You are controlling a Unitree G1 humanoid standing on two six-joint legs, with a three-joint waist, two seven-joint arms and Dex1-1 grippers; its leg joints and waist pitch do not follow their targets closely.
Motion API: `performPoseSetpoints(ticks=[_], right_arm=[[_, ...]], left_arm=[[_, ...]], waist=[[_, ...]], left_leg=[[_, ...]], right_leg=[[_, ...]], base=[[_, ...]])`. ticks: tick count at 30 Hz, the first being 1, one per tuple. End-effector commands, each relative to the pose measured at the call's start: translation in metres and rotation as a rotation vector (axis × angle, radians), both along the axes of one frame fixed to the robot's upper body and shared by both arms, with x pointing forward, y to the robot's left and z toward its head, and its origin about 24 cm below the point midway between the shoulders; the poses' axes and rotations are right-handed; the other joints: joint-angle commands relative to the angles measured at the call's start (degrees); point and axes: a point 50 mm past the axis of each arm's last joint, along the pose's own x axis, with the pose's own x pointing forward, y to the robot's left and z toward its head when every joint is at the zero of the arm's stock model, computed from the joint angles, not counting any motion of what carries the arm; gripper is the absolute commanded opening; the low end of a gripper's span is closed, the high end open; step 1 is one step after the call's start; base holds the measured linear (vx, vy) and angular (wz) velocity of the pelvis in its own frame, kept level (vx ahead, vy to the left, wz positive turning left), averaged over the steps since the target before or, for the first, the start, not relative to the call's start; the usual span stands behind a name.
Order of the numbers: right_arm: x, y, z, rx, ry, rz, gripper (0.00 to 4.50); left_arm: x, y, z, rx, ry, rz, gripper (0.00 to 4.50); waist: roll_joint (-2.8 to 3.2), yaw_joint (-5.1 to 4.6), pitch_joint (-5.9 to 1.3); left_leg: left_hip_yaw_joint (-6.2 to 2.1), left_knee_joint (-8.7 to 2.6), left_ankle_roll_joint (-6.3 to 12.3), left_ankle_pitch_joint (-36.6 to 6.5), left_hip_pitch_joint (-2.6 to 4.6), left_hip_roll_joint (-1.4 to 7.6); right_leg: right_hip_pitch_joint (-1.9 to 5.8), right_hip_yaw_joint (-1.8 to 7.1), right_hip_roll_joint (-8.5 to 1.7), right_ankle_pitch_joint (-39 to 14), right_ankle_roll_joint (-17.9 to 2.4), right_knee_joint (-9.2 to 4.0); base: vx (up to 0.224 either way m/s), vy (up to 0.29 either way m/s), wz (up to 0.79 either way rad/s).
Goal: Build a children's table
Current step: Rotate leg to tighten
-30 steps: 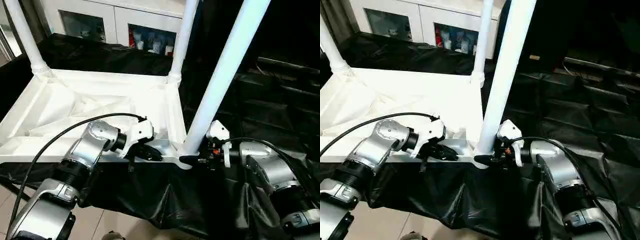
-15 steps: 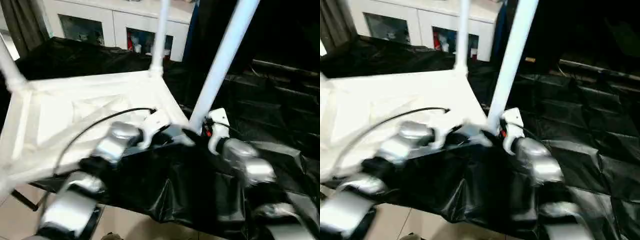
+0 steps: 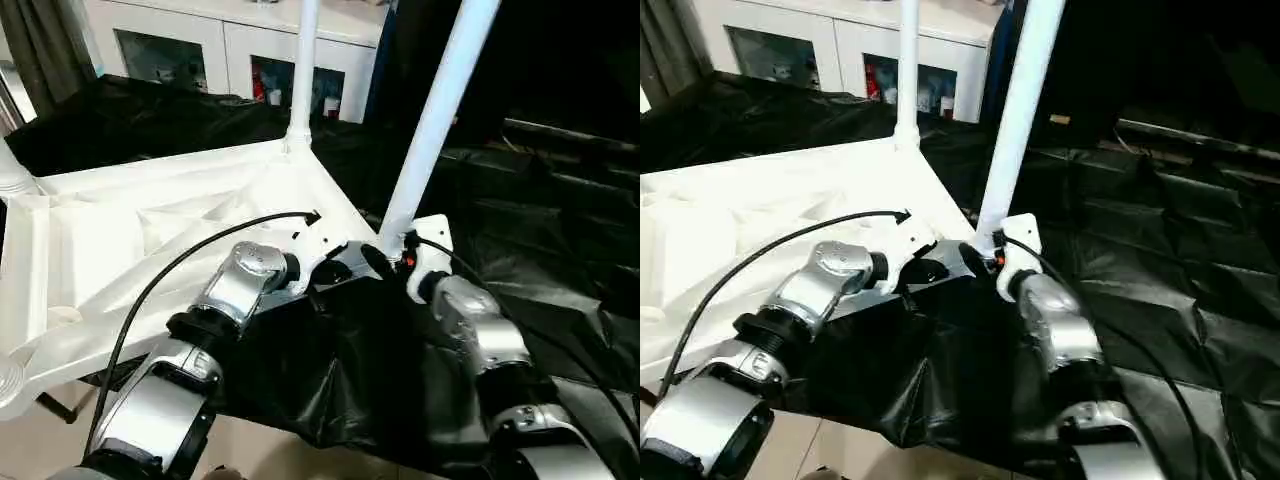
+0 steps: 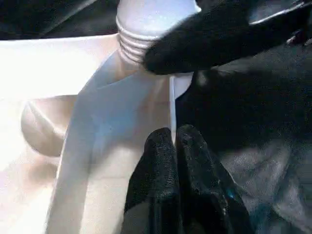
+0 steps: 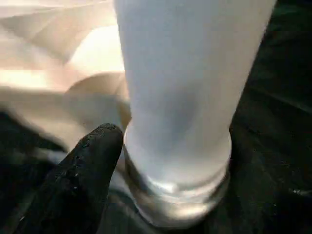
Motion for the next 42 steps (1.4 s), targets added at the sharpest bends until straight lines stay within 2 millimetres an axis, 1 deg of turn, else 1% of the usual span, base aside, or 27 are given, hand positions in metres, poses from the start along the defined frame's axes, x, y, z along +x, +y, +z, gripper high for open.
performPoseSetpoints(ticks=[1,2,3,6,7,8,9,11,13,14,16,18,19,20,22,25,30,32,34,35,36,37,38,39,40,41,42], right_arm=[[-0.011,0.028,0.003,0.023,-0.012,0.261,3.51],[-0.013,0.021,0.005,0.012,-0.017,0.311,3.51],[-0.015,0.016,0.008,0.005,-0.021,0.350,3.51],[-0.017,0.004,0.013,-0.004,-0.015,0.420,3.51],[-0.017,-0.001,0.014,-0.014,-0.010,0.447,3.51],[-0.018,-0.004,0.015,-0.021,-0.006,0.466,3.51],[-0.020,-0.007,0.016,-0.030,0.002,0.494,3.51],[-0.021,-0.011,0.018,-0.042,0.010,0.534,3.51],[-0.024,-0.014,0.021,-0.031,0.020,0.575,3.51],[-0.026,-0.015,0.022,-0.028,0.023,0.595,3.51],[-0.028,-0.016,0.023,-0.021,0.035,0.629,3.51],[-0.030,-0.016,0.023,-0.021,0.042,0.645,3.51],[-0.035,-0.017,0.020,-0.031,0.068,0.686,3.51],[-0.035,-0.017,0.020,-0.031,0.069,0.687,3.28],[-0.036,-0.016,0.019,-0.037,0.074,0.696,3.20],[-0.037,-0.013,0.018,-0.033,0.080,0.703,2.88],[-0.039,-0.012,0.017,-0.024,0.085,0.701,2.73],[-0.039,-0.010,0.015,-0.009,0.084,0.666,2.72],[-0.036,-0.008,0.012,-0.003,0.085,0.604,2.71],[-0.032,-0.007,0.006,-0.022,0.087,0.511,2.70],[-0.029,-0.007,0.002,-0.033,0.089,0.462,2.70],[-0.022,-0.005,-0.006,-0.047,0.106,0.320,2.70],[-0.020,-0.005,-0.009,-0.045,0.116,0.269,2.69],[-0.019,-0.004,-0.011,-0.042,0.123,0.241,2.69],[-0.017,-0.001,-0.016,-0.031,0.138,0.155,2.69],[-0.014,0.003,-0.020,-0.022,0.155,0.072,2.69],[-0.011,0.007,-0.024,-0.017,0.173,-0.030,2.68]], left_arm=[[-0.007,-0.005,-0.005,0.016,0.017,-0.074,0.00],[-0.008,0.000,-0.003,0.018,0.029,-0.101,0.00],[-0.009,0.004,-0.002,0.017,0.038,-0.120,0.00],[-0.013,0.012,0.001,0.007,0.057,-0.183,0.00],[-0.015,0.016,0.002,0.004,0.066,-0.211,0.00],[-0.016,0.018,0.002,0.002,0.071,-0.230,0.00],[-0.018,0.022,0.002,0.009,0.083,-0.244,0.00],[-0.021,0.029,0.002,0.012,0.101,-0.281,0.00],[-0.025,0.034,0.004,0.004,0.120,-0.318,0.00],[-0.028,0.037,0.005,0.004,0.137,-0.338,0.00],[-0.031,0.043,0.006,0.006,0.156,-0.368,0.00],[-0.032,0.044,0.006,0.005,0.161,-0.371,0.00],[-0.033,0.047,0.007,0.002,0.165,-0.375,0.00],[-0.033,0.047,0.007,0.002,0.165,-0.375,0.00],[-0.034,0.048,0.007,0.003,0.166,-0.376,0.00],[-0.034,0.048,0.008,0.003,0.163,-0.371,0.00],[-0.033,0.046,0.008,0.002,0.152,-0.362,0.00],[-0.030,0.045,0.007,0.002,0.140,-0.329,0.00],[-0.027,0.043,0.006,0.001,0.123,-0.284,0.00],[-0.022,0.040,0.005,0.005,0.102,-0.227,0.00],[-0.020,0.039,0.004,0.009,0.093,-0.201,0.00],[-0.014,0.034,0.001,0.021,0.065,-0.128,0.00],[-0.012,0.032,0.000,0.025,0.056,-0.101,0.00],[-0.011,0.031,-0.001,0.028,0.051,-0.085,0.00],[-0.008,0.024,-0.003,0.021,0.042,-0.039,0.00],[-0.005,0.017,-0.004,0.012,0.038,0.001,0.00],[-0.003,0.007,-0.005,0.001,0.030,0.031,0.00]], waist=[[0.29,-0.01,-2.81],[0.27,0.12,-2.89],[0.27,0.21,-2.97],[0.31,0.11,-3.03],[0.41,0.05,-3.07],[0.43,0.08,-3.05],[0.62,0.05,-3.01],[0.58,0.11,-2.99],[0.68,0.14,-2.99],[0.62,0.16,-2.89],[0.73,0.43,-2.83],[0.71,0.52,-2.82],[0.55,0.55,-2.81],[0.58,0.61,-2.80],[0.57,0.53,-2.82],[0.49,0.42,-2.89],[0.51,0.43,-2.96],[0.35,0.45,-2.97],[0.45,0.51,-2.92],[0.50,0.29,-2.70],[0.37,0.16,-2.58],[0.39,0.08,-2.53],[0.53,-0.08,-2.42],[0.23,-0.28,-2.51],[0.37,-0.33,-2.55],[0.39,-0.37,-2.44],[0.48,-0.39,-2.46]], left_leg=[[0.23,-3.82,1.05,-16.3,-0.28,0.43],[0.27,-3.69,1.21,-15.7,-0.14,0.49],[0.37,-3.47,1.87,-13.9,-0.21,0.50],[0.44,-3.39,2.63,-12.2,-0.37,0.58],[0.50,-3.27,2.91,-11.7,-0.24,0.62],[0.52,-3.26,3.02,-11.6,-0.19,0.59],[0.55,-3.28,2.97,-11.6,-0.08,0.72],[0.59,-3.29,2.90,-12.0,0.04,0.77],[0.63,-3.29,2.74,-12.7,0.18,0.86],[0.66,-3.35,2.74,-13.0,0.17,0.90],[0.70,-3.41,2.64,-13.3,0.20,1.02],[0.75,-3.41,2.29,-13.6,0.23,1.09],[0.76,-3.42,1.95,-13.7,0.21,1.05],[0.77,-3.39,1.89,-13.8,0.17,1.04],[0.69,-3.42,1.55,-13.7,0.14,0.97],[0.69,-3.32,1.57,-13.1,0.11,0.87],[0.74,-3.20,1.95,-11.6,0.12,0.83],[0.80,-3.15,1.97,-11.8,0.13,0.81],[0.73,-3.21,1.75,-12.4,0.17,0.79],[0.67,-3.41,0.95,-14.2,0.20,0.80],[0.67,-3.47,0.61,-15.2,0.20,0.73],[0.65,-3.49,0.13,-15.9,0.27,0.66],[0.55,-3.59,-1.02,-18.4,0.70,0.60],[0.21,-3.67,-1.69,-19.1,0.42,0.44],[0.12,-3.75,-1.85,-18.6,0.22,0.40],[0.14,-3.78,-1.67,-19.3,0.43,0.44],[0.12,-3.71,-1.75,-19.9,0.70,0.44]], right_leg=[[2.48,1.95,-2.31,-16.1,-8.8,-4.61],[2.51,1.97,-2.41,-15.2,-9.2,-4.54],[2.78,2.02,-2.36,-11.7,-10.4,-4.10],[2.93,1.94,-2.30,-8.1,-12.0,-3.61],[2.91,1.95,-2.22,-6.3,-13.1,-3.38],[2.92,1.94,-2.21,-6.0,-13.4,-3.35],[2.81,1.99,-2.21,-5.2,-13.9,-3.25],[2.87,1.99,-2.23,-4.9,-14.5,-3.13],[2.83,1.99,-2.25,-5.3,-14.7,-3.15],[2.78,1.99,-2.22,-5.7,-14.7,-3.21],[2.80,2.00,-2.24,-6.5,-14.4,-3.16],[2.72,1.98,-2.21,-7.0,-14.4,-3.14],[2.71,1.98,-2.21,-7.6,-14.2,-3.16],[2.70,2.00,-2.27,-7.9,-14.1,-3.18],[2.69,2.02,-2.38,-8.6,-13.7,-3.24],[2.69,2.05,-2.35,-8.0,-13.6,-3.17],[2.79,2.01,-2.19,-5.7,-14.1,-2.91],[2.80,2.06,-2.26,-6.0,-13.9,-2.98],[2.71,2.04,-2.36,-7.3,-13.8,-3.13],[2.47,2.07,-2.42,-10.6,-13.0,-3.48],[2.42,2.04,-2.38,-12.4,-12.5,-3.73],[2.29,2.04,-2.45,-14.4,-12.0,-3.90],[1.83,2.01,-2.57,-19.3,-10.8,-4.42],[2.19,1.84,-2.67,-23.2,-8.9,-4.67],[2.29,1.86,-2.70,-23.8,-8.2,-4.72],[1.85,1.90,-2.66,-24.8,-7.5,-5.12],[1.49,1.97,-2.69,-25.0,-7.5,-5.20]], base=[[0.000,0.000,0.00],[0.000,0.000,0.00],[0.000,0.000,0.00],[0.000,0.000,0.00],[0.000,0.000,0.00],[0.000,0.000,0.00],[0.000,0.000,0.00],[0.000,0.000,0.00],[0.000,0.000,0.00],[0.000,0.000,0.00],[0.000,0.000,0.00],[0.000,0.000,0.00],[0.000,0.000,0.00],[0.000,0.000,0.00],[0.000,0.000,0.00],[0.000,0.000,0.00],[0.000,0.000,0.00],[0.000,0.000,0.00],[0.000,0.000,0.00],[0.000,0.000,0.00],[0.000,0.000,0.00],[0.000,0.000,0.00],[0.000,0.000,0.00],[0.000,0.000,0.00],[-0.051,-0.004,-0.06],[0.000,0.000,0.00],[0.000,0.000,0.00]])
